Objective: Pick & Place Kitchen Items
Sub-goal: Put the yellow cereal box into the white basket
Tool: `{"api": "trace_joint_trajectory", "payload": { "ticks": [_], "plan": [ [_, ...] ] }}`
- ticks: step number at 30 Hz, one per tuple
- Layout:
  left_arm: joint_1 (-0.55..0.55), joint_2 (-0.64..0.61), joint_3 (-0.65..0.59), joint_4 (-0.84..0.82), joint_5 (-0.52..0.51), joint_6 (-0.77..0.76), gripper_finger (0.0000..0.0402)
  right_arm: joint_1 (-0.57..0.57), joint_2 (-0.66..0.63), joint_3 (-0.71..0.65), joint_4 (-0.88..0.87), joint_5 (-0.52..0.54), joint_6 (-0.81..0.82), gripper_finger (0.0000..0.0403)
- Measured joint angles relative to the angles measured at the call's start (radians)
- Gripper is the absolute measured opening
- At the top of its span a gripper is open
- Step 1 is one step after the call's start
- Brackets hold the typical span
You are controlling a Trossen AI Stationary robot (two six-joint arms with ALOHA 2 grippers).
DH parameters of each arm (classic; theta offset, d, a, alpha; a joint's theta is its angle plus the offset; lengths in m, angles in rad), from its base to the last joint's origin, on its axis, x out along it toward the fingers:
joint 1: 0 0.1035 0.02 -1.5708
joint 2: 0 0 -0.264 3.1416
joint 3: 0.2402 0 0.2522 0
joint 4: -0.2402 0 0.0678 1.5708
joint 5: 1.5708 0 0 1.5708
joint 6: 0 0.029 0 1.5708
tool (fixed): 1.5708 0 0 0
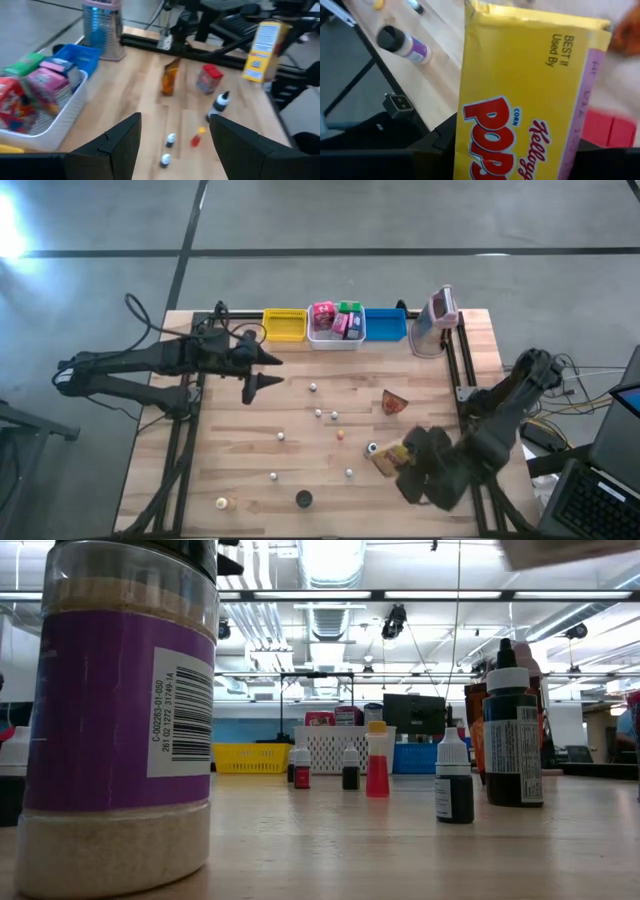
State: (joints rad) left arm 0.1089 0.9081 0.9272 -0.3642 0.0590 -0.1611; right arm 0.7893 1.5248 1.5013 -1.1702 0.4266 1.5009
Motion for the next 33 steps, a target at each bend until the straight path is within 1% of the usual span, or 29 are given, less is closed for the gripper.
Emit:
{"api": "trace_joint_trajectory", "payload": {
  "ticks": [6,10,13,16,21,26,30,33],
  "plan": [
    [0.000,0.002,0.000,0.025,0.089,-0.043,0.0241,-0.132,-0.048,0.000,0.061,-0.014,-0.335,0.0146],
    [0.000,0.025,0.000,0.062,0.133,-0.085,0.0241,-0.226,-0.068,0.000,0.105,-0.055,-0.535,0.0150],
    [0.000,0.053,0.000,0.094,0.165,-0.105,0.0241,-0.300,-0.068,0.000,0.143,-0.103,-0.680,0.0155],
    [-0.001,0.086,0.000,0.128,0.168,-0.108,0.0241,-0.378,-0.063,0.000,0.193,-0.178,-0.806,0.0155],
    [-0.001,0.142,0.006,0.209,0.178,-0.087,0.0241,-0.493,-0.061,0.000,0.248,-0.288,-0.963,0.0148],
    [0.001,0.187,0.038,0.285,0.200,-0.028,0.0241,-0.571,-0.061,0.000,0.252,-0.314,-1.092,0.0149],
    [0.010,0.249,0.094,0.287,0.204,-0.035,0.0241,-0.612,-0.061,0.000,0.271,-0.334,-1.161,0.0157],
    [0.018,0.315,0.151,0.265,0.243,-0.020,0.0246,-0.638,-0.061,0.000,0.270,-0.355,-1.191,0.0155]
  ]
}}
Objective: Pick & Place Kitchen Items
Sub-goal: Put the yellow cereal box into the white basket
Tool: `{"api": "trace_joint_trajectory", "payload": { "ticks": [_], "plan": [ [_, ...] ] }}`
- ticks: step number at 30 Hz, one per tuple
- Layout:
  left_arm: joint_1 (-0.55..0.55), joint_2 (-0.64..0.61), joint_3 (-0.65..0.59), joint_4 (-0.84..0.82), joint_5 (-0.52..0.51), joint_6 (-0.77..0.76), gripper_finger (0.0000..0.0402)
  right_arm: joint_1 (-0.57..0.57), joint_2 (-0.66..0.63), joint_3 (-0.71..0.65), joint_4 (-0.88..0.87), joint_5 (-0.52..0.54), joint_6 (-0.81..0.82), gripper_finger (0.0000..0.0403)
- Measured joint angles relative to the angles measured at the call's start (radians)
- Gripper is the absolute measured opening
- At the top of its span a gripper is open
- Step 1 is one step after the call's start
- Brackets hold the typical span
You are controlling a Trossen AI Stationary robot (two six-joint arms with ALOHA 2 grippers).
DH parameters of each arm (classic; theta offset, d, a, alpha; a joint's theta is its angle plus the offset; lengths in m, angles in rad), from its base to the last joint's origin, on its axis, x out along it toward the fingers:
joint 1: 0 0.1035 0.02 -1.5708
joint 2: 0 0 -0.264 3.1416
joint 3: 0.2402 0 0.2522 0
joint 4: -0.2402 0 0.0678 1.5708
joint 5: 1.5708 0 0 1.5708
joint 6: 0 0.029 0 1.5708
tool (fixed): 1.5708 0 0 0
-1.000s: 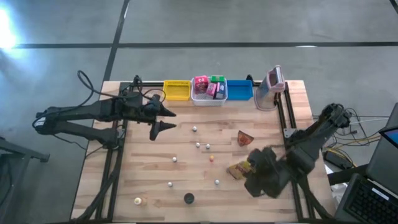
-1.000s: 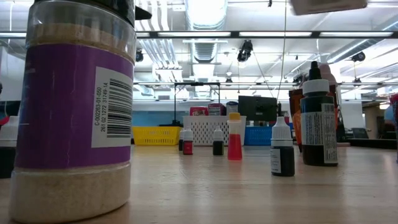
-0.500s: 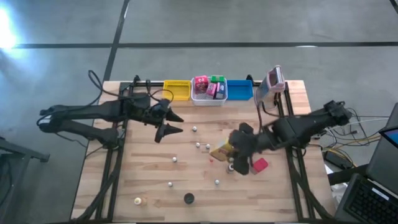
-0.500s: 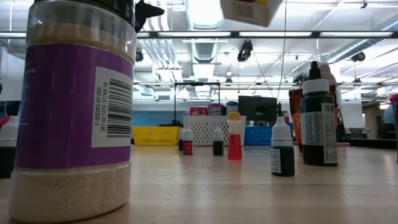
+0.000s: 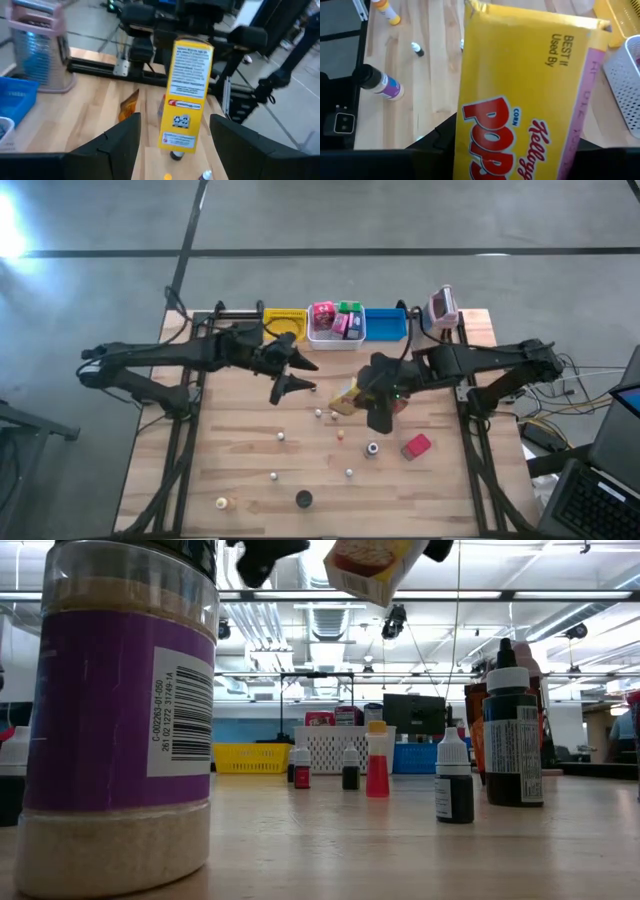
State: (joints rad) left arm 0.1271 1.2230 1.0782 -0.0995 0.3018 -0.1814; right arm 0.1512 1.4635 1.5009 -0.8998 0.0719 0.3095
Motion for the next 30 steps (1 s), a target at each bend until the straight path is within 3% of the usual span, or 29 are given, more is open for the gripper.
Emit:
{"api": "trace_joint_trajectory", "payload": {
  "ticks": [13,23,30],
  "plan": [
    [0.002,0.228,0.261,-0.138,0.092,0.101,0.0304,-0.018,0.006,0.000,-0.008,-0.047,-0.045,0.0156],
    [0.002,0.283,0.297,-0.151,0.132,0.103,0.0305,-0.017,0.026,-0.001,-0.013,-0.055,-0.049,0.0146],
    [0.002,0.283,0.297,-0.111,0.133,0.098,0.0305,-0.017,0.027,-0.001,-0.009,-0.055,-0.052,0.0161]
  ]
}}
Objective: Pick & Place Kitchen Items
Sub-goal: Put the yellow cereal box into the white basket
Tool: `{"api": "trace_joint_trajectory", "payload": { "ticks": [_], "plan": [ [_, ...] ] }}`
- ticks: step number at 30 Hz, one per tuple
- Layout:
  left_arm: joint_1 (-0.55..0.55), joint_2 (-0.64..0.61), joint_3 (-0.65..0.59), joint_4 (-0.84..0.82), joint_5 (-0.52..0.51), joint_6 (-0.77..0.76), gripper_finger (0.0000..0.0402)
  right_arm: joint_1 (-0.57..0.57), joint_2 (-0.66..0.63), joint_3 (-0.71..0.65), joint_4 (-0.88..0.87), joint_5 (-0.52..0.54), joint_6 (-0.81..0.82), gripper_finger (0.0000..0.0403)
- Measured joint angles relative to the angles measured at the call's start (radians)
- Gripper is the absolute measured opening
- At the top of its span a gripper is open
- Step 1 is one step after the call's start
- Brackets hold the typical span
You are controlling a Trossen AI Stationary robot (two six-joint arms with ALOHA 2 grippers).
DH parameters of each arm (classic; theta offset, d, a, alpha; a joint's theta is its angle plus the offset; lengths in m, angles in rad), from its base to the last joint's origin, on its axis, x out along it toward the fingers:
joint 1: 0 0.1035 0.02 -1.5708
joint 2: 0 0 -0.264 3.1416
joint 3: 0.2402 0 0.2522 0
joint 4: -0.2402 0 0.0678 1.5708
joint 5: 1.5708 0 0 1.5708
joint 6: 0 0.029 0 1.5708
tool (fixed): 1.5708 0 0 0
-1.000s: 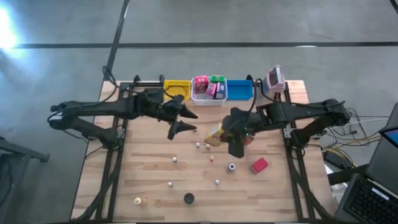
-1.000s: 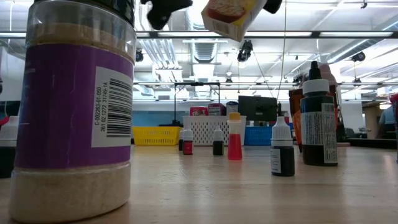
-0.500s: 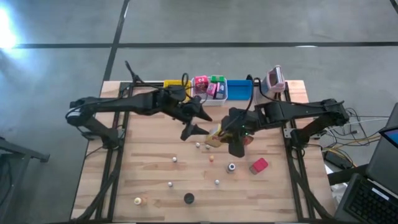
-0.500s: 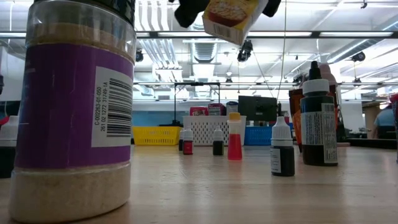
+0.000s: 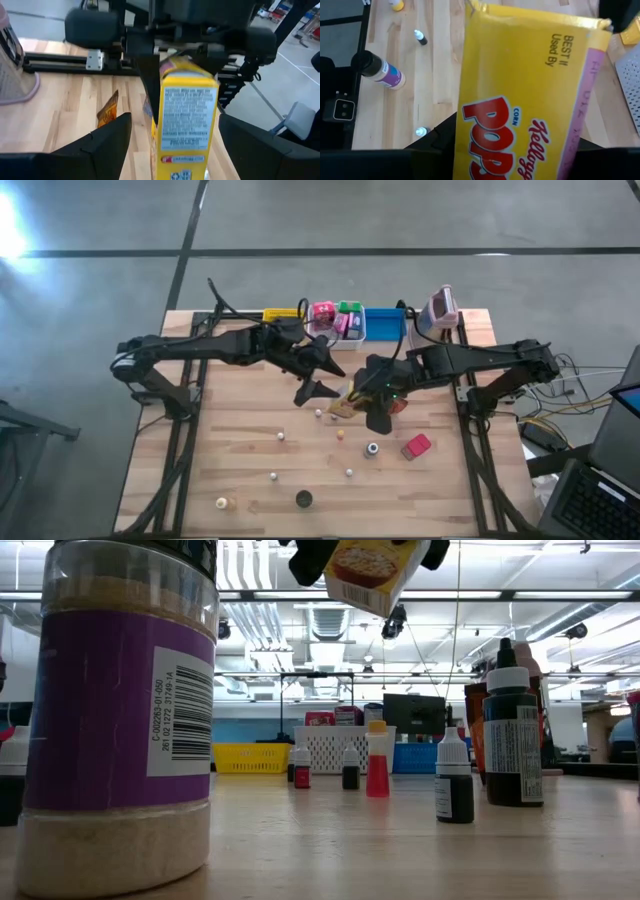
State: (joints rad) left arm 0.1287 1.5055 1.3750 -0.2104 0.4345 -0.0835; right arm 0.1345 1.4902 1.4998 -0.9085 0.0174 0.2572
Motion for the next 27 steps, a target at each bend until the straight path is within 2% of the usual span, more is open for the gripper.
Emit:
{"api": "trace_joint_trajectory", "payload": {
  "ticks": [9,14,22,27],
  "plan": [
    [0.000,0.000,0.003,0.025,-0.001,0.005,0.0305,-0.002,0.000,0.000,0.001,0.000,0.000,0.0145],
    [0.001,0.006,0.003,0.020,-0.001,0.008,0.0306,-0.002,0.000,0.000,0.003,0.001,0.000,0.0154],
    [0.001,0.022,0.005,0.039,-0.005,0.020,0.0341,-0.005,0.000,0.000,0.005,0.001,0.000,0.0151],
    [0.001,0.029,0.005,0.050,-0.002,0.029,0.0346,-0.005,0.000,0.000,0.007,0.001,0.001,0.0145]
  ]
}}
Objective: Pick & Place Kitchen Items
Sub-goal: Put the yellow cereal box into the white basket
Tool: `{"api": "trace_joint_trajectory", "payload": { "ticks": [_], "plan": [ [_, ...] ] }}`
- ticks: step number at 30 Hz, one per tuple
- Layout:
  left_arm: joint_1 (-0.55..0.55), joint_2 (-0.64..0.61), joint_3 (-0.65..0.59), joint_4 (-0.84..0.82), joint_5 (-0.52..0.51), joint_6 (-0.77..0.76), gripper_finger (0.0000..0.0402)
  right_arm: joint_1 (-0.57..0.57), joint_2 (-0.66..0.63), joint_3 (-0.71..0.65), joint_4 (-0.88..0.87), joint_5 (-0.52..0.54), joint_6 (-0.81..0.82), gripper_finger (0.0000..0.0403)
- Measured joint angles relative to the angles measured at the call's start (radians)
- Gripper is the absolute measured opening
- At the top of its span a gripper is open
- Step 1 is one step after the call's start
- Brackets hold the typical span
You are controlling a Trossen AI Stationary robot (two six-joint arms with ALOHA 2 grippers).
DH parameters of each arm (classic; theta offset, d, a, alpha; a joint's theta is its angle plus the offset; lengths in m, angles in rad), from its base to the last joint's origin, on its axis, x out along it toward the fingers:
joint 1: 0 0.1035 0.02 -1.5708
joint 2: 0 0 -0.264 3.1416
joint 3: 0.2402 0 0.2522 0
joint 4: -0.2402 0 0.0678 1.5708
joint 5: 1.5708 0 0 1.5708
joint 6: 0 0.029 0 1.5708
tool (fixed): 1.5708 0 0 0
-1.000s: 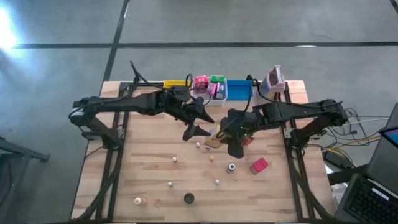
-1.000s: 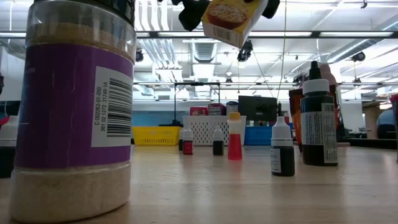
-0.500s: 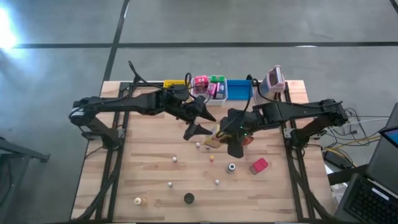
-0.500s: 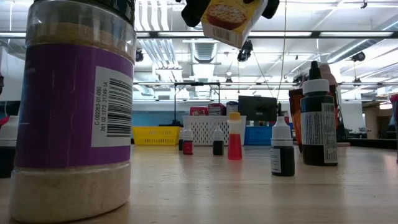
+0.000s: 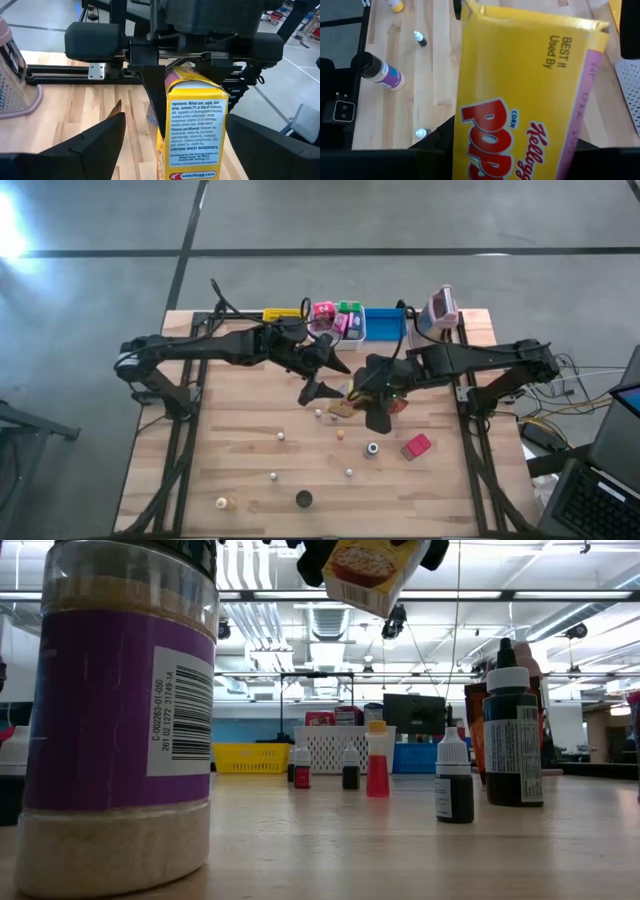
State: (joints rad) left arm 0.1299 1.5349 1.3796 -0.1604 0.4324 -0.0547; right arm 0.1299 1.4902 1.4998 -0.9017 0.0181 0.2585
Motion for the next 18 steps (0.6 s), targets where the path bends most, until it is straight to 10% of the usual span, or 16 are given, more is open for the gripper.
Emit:
{"api": "trace_joint_trajectory", "payload": {
  "ticks": [18],
  "plan": [
    [-0.001,0.000,0.000,0.011,0.100,-0.005,0.0346,0.001,0.000,0.000,0.064,0.007,0.006,0.0143]
  ]
}}
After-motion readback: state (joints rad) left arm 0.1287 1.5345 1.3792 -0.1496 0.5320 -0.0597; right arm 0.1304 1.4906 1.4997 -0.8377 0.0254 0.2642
